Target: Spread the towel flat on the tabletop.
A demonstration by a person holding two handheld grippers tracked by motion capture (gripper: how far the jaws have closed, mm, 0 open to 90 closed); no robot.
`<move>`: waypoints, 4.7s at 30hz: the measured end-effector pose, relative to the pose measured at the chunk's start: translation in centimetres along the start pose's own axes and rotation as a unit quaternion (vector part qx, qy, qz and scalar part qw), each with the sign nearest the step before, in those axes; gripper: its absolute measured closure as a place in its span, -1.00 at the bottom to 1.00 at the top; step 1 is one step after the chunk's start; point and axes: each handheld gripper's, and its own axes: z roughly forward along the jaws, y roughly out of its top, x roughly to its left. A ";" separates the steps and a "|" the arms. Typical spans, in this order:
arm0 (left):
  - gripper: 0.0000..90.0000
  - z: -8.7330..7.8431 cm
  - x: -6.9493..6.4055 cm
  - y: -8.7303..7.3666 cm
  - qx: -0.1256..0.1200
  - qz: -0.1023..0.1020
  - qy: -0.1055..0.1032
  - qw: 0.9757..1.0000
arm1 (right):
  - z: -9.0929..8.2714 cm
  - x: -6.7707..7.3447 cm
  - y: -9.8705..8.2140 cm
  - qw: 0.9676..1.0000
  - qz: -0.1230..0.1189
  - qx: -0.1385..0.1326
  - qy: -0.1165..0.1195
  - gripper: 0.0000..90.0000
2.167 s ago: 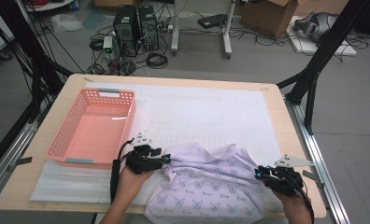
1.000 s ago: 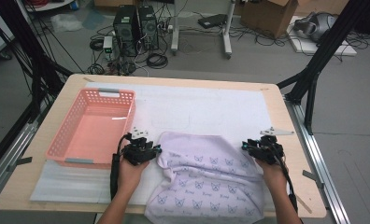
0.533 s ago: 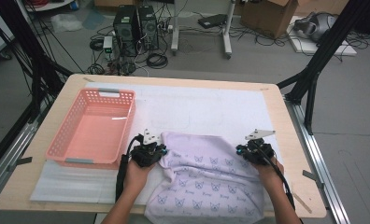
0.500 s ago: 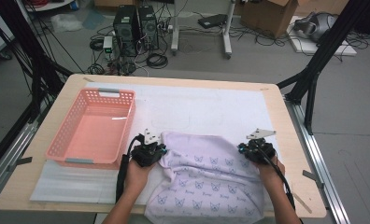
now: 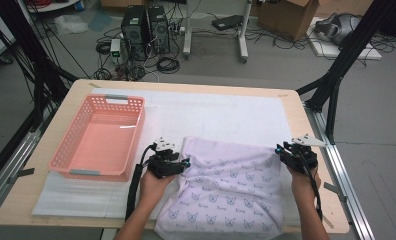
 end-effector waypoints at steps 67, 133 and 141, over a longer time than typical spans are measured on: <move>0.27 -8.3 -1.8 -6.9 -0.010 -0.042 -0.023 0.999 | -7.6 2.6 -8.1 0.985 0.017 0.061 0.163 0.20; 0.01 -6.2 0.9 -3.7 -0.050 -0.068 -0.020 0.996 | -9.3 1.2 -8.7 0.988 0.004 0.096 0.122 0.49; 0.13 -2.7 1.7 -0.3 -0.013 -0.048 0.016 0.999 | -8.4 0.4 -7.6 0.993 0.022 0.044 0.110 0.33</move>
